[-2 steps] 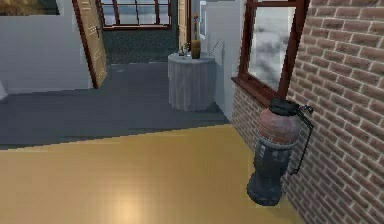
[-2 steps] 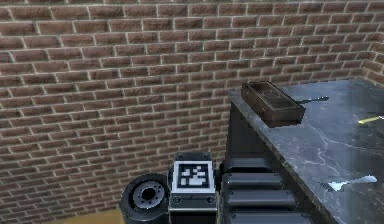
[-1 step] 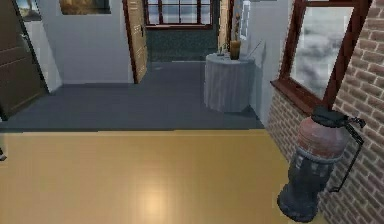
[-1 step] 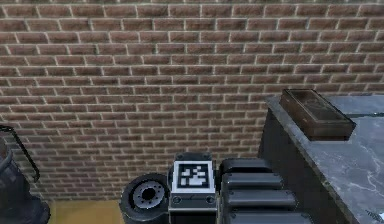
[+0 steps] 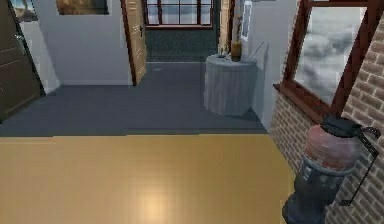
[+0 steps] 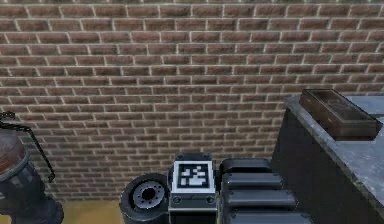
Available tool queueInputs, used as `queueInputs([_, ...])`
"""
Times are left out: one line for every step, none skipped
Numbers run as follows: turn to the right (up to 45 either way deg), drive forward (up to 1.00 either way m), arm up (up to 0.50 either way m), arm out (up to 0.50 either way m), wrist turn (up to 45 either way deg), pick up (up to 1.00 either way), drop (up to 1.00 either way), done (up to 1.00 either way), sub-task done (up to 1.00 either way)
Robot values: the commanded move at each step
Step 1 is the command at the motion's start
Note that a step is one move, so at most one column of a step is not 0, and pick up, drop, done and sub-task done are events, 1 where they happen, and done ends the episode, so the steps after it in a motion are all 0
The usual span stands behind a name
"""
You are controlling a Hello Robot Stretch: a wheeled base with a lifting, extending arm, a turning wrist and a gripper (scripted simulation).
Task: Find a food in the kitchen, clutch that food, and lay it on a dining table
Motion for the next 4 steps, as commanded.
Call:
queueInputs([-3.0,0.0,0.0,0.0,0.0,0.0,0.0,0.0,0.0])
queueInputs([0.0,1.0,0.0,0.0,0.0,0.0,0.0,0.0,0.0])
queueInputs([0.0,1.0,0.0,0.0,0.0,0.0,0.0,0.0,0.0])
queueInputs([-3.0,0.0,0.0,0.0,0.0,0.0,0.0,0.0,0.0])
